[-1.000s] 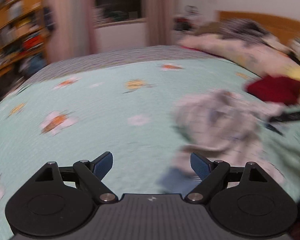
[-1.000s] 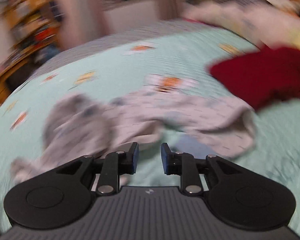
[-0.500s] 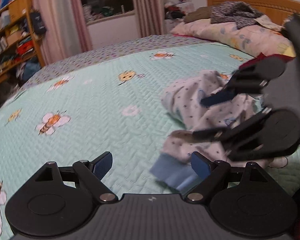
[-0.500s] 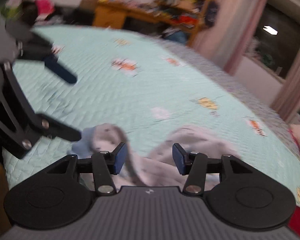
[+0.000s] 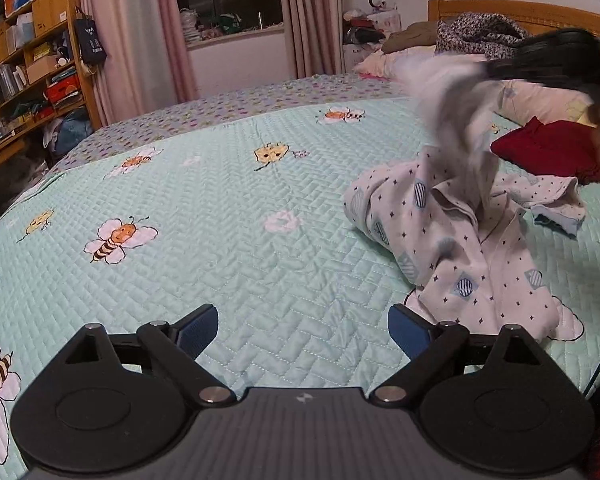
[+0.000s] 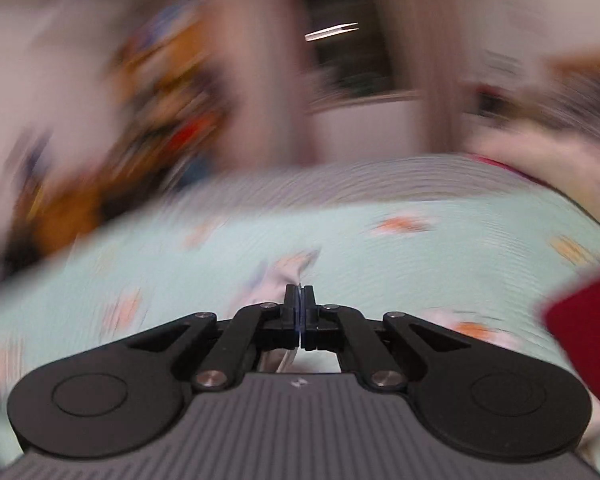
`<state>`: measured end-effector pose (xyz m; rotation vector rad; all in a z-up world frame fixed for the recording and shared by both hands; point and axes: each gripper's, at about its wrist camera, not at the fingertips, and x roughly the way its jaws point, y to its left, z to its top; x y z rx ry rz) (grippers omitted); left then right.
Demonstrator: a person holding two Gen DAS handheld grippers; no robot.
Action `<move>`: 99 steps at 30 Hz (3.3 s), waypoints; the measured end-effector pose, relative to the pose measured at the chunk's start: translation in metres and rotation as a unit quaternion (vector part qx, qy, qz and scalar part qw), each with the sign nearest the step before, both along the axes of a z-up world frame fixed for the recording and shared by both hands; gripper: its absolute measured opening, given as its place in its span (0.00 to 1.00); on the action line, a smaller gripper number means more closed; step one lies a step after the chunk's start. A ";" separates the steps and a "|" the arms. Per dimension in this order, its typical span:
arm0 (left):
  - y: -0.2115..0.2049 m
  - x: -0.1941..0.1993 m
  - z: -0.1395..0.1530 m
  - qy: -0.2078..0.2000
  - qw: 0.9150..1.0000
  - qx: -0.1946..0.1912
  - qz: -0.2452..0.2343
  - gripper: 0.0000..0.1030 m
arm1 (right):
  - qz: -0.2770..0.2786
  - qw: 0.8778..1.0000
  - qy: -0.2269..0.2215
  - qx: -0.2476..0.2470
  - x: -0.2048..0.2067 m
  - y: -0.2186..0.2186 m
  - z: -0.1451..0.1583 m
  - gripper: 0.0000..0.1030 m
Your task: Fold clothes
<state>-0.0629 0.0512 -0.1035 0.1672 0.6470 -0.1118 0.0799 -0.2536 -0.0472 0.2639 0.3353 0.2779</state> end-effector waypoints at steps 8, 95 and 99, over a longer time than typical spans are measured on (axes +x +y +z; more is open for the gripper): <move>-0.034 0.015 -0.005 0.007 0.998 -0.003 -0.057 0.90 | -0.166 0.977 0.127 -0.029 -0.025 -0.092 -0.046 0.08; 0.068 0.029 0.003 0.076 0.992 -0.066 0.076 0.04 | -0.005 0.984 0.176 0.007 -0.050 -0.039 -0.104 0.15; 0.074 0.021 -0.013 0.087 0.991 -0.078 0.067 0.04 | 0.053 0.986 0.157 -0.025 -0.046 -0.007 -0.088 0.33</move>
